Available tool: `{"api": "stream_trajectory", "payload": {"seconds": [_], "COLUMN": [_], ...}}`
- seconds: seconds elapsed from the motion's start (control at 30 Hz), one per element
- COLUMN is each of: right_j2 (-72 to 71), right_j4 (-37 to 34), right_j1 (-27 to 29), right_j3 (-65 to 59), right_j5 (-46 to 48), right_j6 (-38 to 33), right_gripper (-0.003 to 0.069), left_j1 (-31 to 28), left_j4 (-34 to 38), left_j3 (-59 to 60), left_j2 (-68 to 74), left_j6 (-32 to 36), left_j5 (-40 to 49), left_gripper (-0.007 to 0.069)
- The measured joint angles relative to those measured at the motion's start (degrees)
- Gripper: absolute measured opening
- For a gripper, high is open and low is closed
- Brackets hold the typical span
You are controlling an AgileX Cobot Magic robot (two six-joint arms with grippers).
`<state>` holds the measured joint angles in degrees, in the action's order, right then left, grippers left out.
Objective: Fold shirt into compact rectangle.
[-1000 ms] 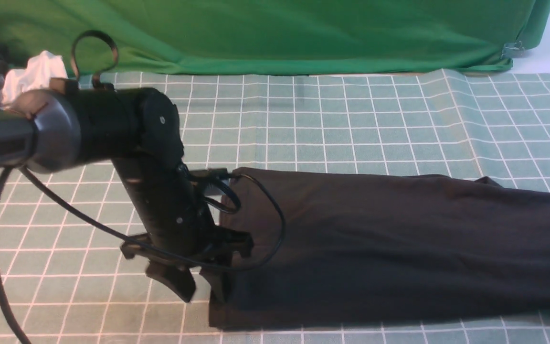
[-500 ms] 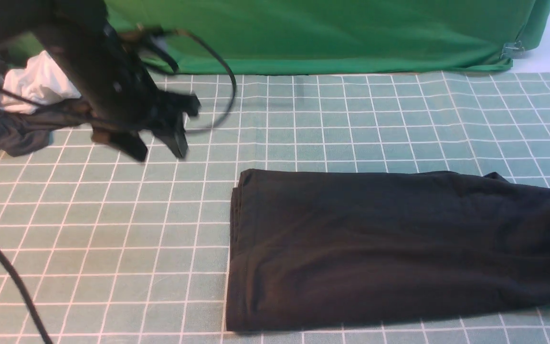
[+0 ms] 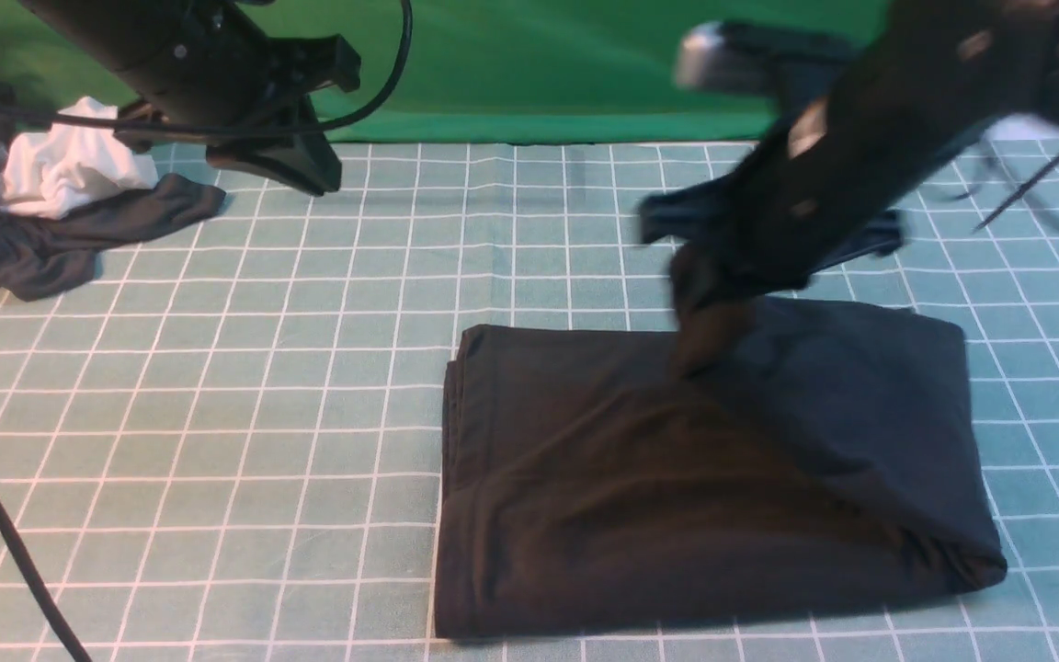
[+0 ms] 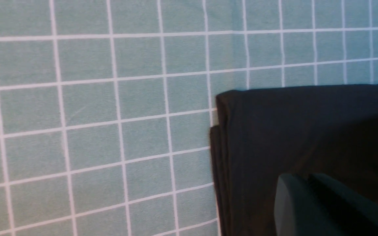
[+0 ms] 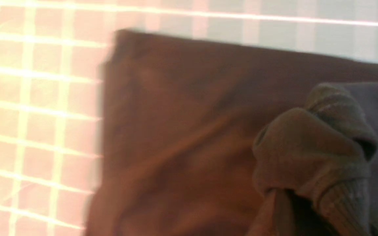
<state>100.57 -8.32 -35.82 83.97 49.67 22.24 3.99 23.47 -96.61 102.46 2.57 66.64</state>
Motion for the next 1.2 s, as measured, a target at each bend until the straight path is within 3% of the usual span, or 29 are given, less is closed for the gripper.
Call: {"api": "stream_trajectory", "payload": {"seconds": [0.17,0.27,0.37,0.57,0.63,0.7,0.8,0.83,0.9,0.97,1.07,1.2], "right_j2": [5.39,7.8,10.76,12.35,11.77,10.52,8.78,6.98,4.75,2.51,-1.51,-9.69], "right_j4": [-0.19,-0.19,-0.19,-0.26,-0.2,-0.06,-0.02,-0.02,0.05,0.11,0.46,0.78], "right_j1": [-7.86,-9.85,-11.61,-12.05,-11.77,-11.19,-9.86,-8.54,-6.57,-4.53,-1.85,1.43], "right_j3": [0.0,0.0,0.0,0.42,1.14,2.48,4.66,7.02,9.85,12.16,14.31,14.75], "right_j5": [-9.58,-12.78,-16.47,-18.43,-16.78,-13.55,-7.93,-2.8,5.32,11.71,17.41,19.11], "right_j6": [0.27,0.34,0.37,-0.65,-2.21,-4.47,-8.41,-12.19,-16.17,-18.64,-20.91,-22.74], "right_gripper": [0.0041,0.005,0.0113,0.0502,0.0574,0.0584,0.0509,0.0386,0.0213,0.0097,0.0043,0.0029], "left_j1": [0.0,0.0,0.0,0.0,0.0,0.0,0.0,0.0,0.0,0.0,0.0,0.0], "left_j4": [1.2,1.2,1.22,1.22,1.22,1.16,1.16,1.1,0.97,0.97,0.97,1.37], "left_j3": [0.0,0.0,0.0,-0.05,-0.06,-0.06,-0.06,-0.06,-0.06,-0.06,-0.06,-0.06], "left_j2": [0.0,0.0,0.0,0.0,0.0,0.0,0.0,0.0,0.0,0.0,0.0,0.0], "left_j6": [0.36,0.37,0.42,0.61,0.61,0.61,0.61,0.61,0.61,0.61,0.61,0.61], "left_j5": [-0.89,-1.1,-1.29,-1.51,-1.53,-1.91,-2.1,-2.14,-2.14,-2.14,-2.14,-2.14], "left_gripper": [0.0011,0.0011,0.0011,0.0013,0.0013,0.0013,0.0013,0.0013,0.0013,0.0013,0.0013,0.0013]}}
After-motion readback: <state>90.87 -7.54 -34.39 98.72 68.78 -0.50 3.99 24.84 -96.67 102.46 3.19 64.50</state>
